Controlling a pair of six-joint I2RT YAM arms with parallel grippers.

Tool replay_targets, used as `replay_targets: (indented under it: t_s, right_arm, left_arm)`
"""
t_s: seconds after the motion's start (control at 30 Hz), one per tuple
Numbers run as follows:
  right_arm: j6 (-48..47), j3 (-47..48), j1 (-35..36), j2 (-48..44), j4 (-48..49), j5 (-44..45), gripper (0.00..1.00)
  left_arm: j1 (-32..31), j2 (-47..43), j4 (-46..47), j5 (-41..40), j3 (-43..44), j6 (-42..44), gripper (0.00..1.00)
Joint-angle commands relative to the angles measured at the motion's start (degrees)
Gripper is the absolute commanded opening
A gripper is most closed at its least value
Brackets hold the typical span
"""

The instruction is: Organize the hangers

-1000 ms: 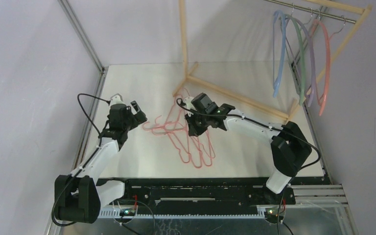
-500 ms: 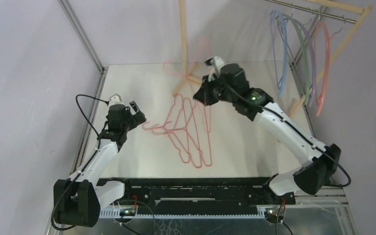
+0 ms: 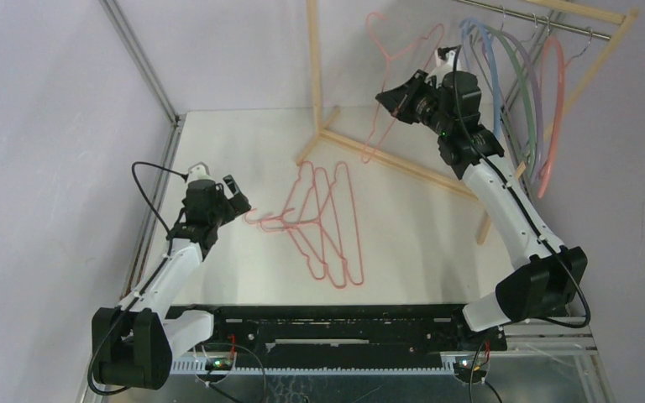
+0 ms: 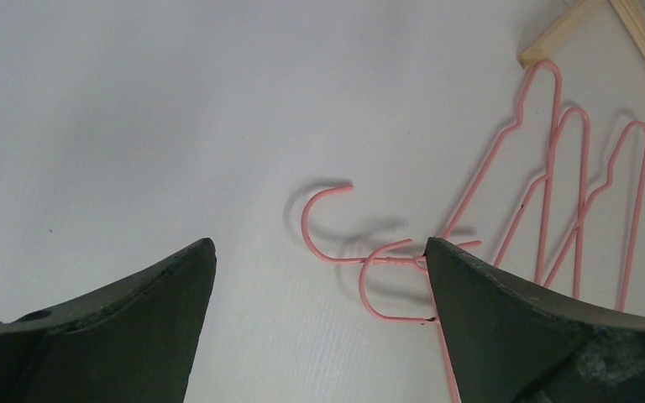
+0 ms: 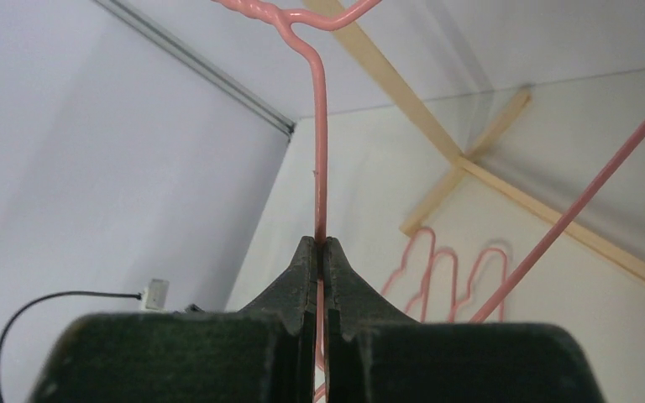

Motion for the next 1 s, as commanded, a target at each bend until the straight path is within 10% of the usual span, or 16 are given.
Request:
replay_targets:
  t_s: [0.0, 0.97]
  right_arm:
    - [4.97, 3.29, -2.48, -1.39, 8.89, -3.54, 0.00]
    - [4.34, 4.49, -11.58, -0.63, 10.85, -0.49, 0.00]
  left_arm:
    - [0.32, -1.02, 0.86, -0.78, 2.37, 0.81, 1.00]
    - [0.42, -0.40, 0.80, -0.66, 2.77, 1.30, 1.00]
